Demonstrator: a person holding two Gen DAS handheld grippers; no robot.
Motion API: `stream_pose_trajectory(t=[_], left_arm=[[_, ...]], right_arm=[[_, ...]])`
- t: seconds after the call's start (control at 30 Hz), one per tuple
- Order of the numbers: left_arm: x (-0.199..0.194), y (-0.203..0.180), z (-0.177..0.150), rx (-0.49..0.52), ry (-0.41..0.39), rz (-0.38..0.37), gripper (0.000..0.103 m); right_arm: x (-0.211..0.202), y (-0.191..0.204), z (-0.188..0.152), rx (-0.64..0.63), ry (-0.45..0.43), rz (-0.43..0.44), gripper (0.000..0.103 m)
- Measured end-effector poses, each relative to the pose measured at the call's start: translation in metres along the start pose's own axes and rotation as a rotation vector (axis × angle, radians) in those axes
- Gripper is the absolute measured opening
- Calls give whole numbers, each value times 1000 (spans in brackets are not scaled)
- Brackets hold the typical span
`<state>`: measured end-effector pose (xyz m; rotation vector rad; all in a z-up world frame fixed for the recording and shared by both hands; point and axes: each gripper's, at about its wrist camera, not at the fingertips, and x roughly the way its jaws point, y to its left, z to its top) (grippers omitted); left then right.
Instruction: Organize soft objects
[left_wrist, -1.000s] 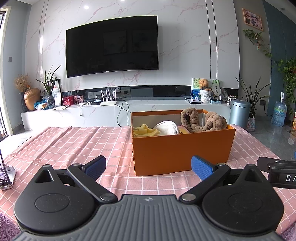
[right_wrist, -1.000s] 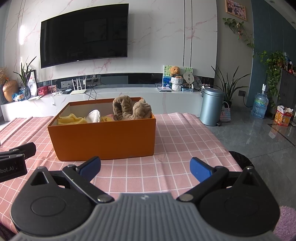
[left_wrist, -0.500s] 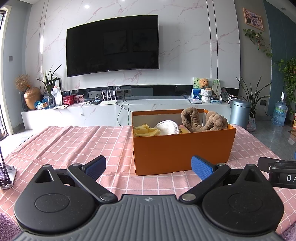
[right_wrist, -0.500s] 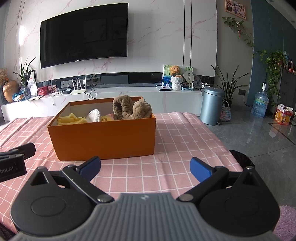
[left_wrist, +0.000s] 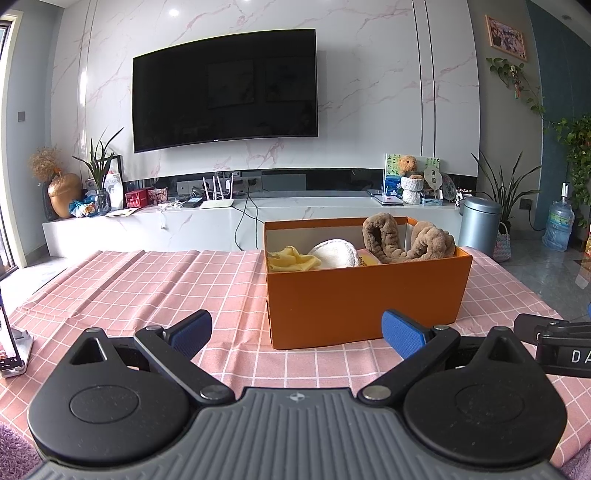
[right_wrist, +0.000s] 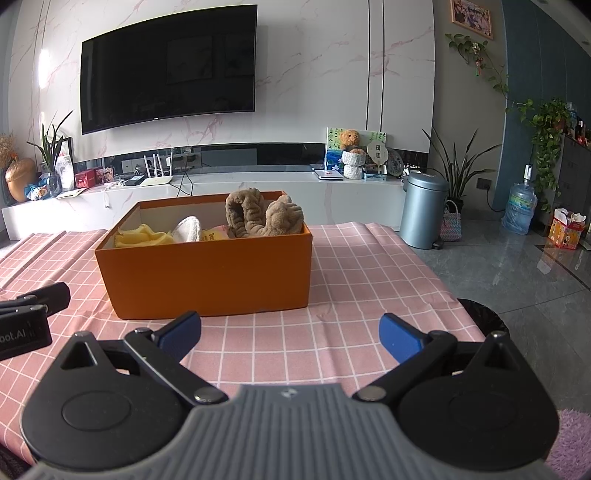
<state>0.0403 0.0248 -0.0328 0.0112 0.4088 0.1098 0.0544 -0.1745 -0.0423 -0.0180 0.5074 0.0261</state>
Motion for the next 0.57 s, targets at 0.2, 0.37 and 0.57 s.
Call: stream_pose_trajectory(t=[0.2, 0.37, 0.57], left_arm=[[0, 3, -1, -1, 8, -2, 103], [0, 3, -1, -2, 9, -2, 103], [2, 3, -2, 2, 10, -3, 103]], right_arm=[[0, 0, 0, 1, 1, 1, 101], [1, 1, 0, 0, 2, 1, 101], [1, 1, -1, 0, 3, 1, 101]])
